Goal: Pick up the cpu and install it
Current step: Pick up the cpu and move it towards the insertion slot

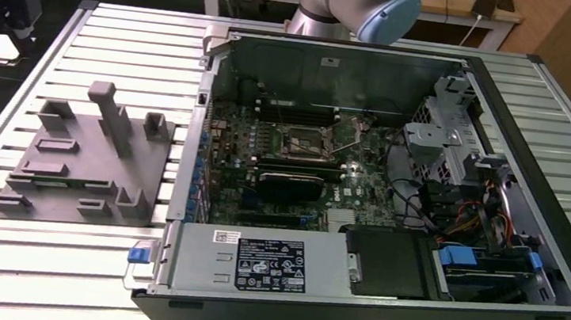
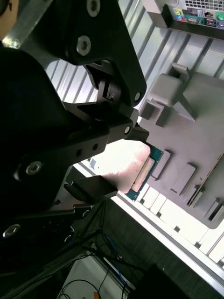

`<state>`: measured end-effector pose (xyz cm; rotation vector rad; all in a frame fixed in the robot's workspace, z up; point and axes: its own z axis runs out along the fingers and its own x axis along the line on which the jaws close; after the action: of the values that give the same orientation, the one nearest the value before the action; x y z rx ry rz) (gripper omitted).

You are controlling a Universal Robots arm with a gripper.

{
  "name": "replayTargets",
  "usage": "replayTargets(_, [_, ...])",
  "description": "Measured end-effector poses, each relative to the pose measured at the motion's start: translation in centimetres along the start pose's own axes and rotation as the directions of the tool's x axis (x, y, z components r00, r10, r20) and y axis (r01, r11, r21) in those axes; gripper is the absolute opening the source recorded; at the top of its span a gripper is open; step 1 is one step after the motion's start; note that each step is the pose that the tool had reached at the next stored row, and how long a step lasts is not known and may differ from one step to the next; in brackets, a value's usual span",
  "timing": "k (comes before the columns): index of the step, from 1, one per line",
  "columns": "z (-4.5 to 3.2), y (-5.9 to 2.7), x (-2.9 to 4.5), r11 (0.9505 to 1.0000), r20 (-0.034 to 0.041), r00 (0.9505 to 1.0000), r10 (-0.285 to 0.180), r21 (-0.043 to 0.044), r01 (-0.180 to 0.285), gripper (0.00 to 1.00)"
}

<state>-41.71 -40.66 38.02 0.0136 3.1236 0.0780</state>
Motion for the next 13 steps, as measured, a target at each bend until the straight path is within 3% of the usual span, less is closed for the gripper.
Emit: replayTargets(13, [0.05,0.03,-3.27,1.0000,-0.0003,1.0000,0.000,0.0001,0.000,0.54])
